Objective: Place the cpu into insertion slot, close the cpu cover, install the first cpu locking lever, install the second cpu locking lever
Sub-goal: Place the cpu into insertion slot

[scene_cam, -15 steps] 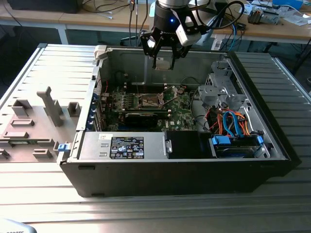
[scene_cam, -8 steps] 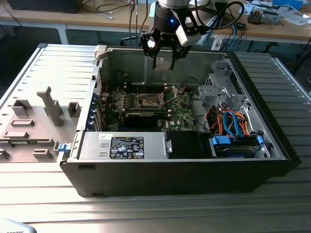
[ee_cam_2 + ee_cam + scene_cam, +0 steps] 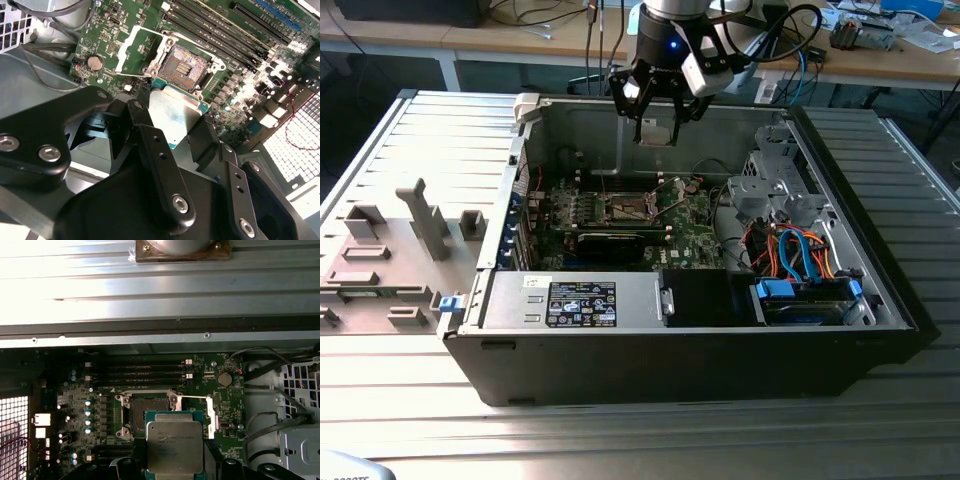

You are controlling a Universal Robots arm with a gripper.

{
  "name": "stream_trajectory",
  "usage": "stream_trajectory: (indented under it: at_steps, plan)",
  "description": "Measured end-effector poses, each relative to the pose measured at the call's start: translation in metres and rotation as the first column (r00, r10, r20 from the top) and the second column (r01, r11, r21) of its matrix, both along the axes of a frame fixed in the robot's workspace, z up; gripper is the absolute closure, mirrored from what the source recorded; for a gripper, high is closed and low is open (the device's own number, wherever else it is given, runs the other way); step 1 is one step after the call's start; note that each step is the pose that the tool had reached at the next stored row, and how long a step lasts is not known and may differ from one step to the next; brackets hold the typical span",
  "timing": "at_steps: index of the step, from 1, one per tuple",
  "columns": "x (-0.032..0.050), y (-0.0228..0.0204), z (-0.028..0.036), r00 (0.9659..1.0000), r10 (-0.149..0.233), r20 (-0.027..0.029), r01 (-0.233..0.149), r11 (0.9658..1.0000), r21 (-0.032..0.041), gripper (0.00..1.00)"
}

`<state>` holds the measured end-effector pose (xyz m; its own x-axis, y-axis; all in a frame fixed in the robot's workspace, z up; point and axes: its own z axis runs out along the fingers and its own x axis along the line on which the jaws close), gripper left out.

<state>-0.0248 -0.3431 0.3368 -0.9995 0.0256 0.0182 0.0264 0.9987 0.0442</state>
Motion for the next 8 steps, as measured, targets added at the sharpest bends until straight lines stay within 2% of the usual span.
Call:
stream_trajectory:
  at_steps: [8]
  plan:
    - [0.0,0.0,-0.0013,1.0,0.0,0.0,0.0,1.0,-0.0012,0.46]
